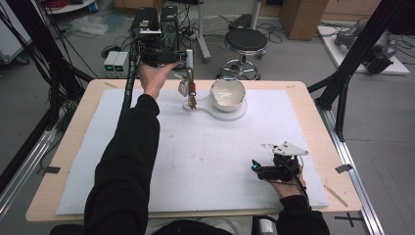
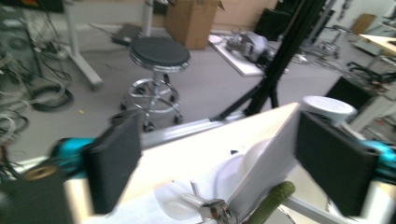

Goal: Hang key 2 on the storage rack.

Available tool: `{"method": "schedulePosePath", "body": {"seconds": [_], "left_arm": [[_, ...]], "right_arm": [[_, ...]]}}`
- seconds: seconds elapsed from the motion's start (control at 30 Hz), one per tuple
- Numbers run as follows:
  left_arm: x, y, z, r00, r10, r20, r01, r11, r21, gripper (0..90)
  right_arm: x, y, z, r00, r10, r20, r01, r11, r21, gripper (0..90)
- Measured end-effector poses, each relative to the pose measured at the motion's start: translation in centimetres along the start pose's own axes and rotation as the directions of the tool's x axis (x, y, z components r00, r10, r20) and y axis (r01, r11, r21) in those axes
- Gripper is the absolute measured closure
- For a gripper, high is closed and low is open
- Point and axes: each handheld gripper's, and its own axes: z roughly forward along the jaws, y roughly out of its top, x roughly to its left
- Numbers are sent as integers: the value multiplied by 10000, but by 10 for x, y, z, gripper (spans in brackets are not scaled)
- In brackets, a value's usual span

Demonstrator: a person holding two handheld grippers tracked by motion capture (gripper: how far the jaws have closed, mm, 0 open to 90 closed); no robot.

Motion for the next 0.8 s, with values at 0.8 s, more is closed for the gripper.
{"method": "schedulePosePath", "body": {"seconds": [0.8], "left_arm": [[13,-16,-28,9948,916,437,-948,9925,776,17]], "right_arm": [[0,0,0,10000,-27,30,27,10000,41,28]]}}
